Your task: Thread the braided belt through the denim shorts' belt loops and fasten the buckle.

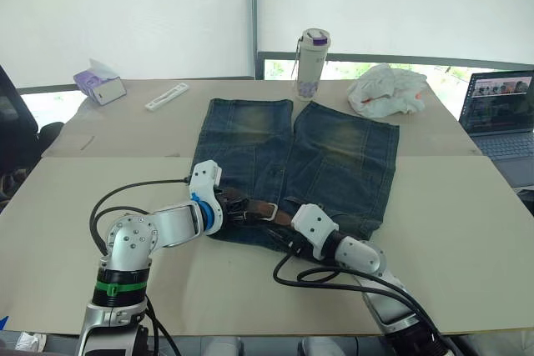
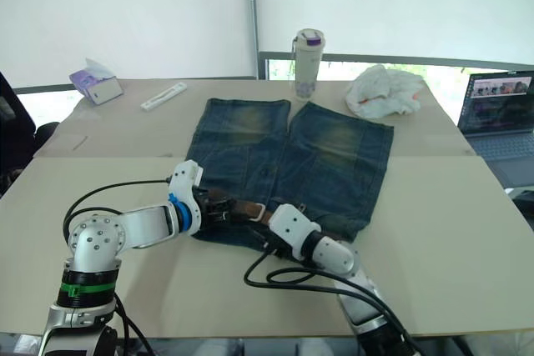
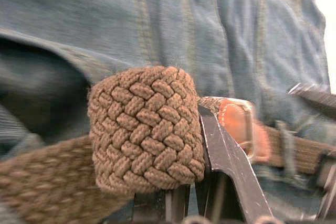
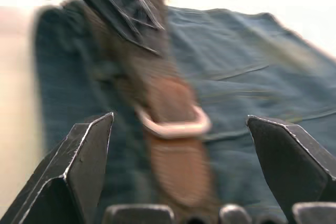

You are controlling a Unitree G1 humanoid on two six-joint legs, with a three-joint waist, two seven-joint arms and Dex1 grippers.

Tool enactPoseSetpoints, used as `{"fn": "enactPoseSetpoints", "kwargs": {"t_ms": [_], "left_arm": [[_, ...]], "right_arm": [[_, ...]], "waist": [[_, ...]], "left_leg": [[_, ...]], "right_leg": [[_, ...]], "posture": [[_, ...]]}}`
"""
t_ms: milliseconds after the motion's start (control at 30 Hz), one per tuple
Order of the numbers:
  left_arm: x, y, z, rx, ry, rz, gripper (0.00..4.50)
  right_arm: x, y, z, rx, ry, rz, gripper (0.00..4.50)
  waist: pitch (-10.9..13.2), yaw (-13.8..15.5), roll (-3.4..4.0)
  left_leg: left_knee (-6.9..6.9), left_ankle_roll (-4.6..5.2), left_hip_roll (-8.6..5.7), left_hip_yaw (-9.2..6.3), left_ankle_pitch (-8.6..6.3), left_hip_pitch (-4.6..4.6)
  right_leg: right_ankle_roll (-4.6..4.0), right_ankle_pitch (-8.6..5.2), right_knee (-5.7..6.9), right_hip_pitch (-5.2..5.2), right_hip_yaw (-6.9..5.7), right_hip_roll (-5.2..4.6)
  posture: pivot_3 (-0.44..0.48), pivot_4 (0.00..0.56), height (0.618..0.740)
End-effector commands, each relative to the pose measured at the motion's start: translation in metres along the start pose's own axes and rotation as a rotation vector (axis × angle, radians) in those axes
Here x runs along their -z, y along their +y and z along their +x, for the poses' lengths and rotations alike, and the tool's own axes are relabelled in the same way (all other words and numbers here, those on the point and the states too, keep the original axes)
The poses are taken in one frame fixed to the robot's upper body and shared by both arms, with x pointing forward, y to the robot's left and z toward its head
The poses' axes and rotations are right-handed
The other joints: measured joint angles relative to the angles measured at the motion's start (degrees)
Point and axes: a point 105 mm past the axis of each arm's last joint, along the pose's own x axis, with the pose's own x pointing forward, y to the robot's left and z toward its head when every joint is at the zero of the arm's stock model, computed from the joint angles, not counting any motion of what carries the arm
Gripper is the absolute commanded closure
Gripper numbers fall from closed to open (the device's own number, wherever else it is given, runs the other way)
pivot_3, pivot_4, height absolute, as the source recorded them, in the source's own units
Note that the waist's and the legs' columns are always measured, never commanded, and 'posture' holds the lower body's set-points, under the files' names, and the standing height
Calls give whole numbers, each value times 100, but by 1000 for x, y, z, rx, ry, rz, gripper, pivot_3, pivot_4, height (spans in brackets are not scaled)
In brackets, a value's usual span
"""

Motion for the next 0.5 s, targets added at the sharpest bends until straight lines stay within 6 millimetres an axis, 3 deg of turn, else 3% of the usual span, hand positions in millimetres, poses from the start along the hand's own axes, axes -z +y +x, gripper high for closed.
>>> {"fn": "enactPoseSetpoints", "kwargs": {"t_ms": [33,267,400,500], "left_arm": [[4,-3,3,31,5,-13,4500],[18,-15,11,119,56,-76,4500],[30,-19,12,155,139,-28,4500],[26,-21,12,143,147,60,4500]], "right_arm": [[-17,-12,-9,36,-52,28,40],[-5,-26,-27,92,52,-25,40],[0,-23,-34,65,101,-36,40],[1,-26,-36,68,135,-65,40]], "waist": [[0,5,0],[-1,50,-1],[-1,16,-1],[-1,15,-1]], "left_leg": [[1,0,-1,0,0,1],[2,3,-8,-2,-1,-5],[1,3,-11,0,-1,-4],[2,3,-12,1,-1,-4]], "right_leg": [[0,0,0,1,0,0],[2,-1,-7,3,-5,-7],[3,-2,-5,3,-5,-4],[4,-2,-5,3,-5,-3]], "posture": [[0,150,740],[0,150,740],[0,150,740],[0,150,740]]}}
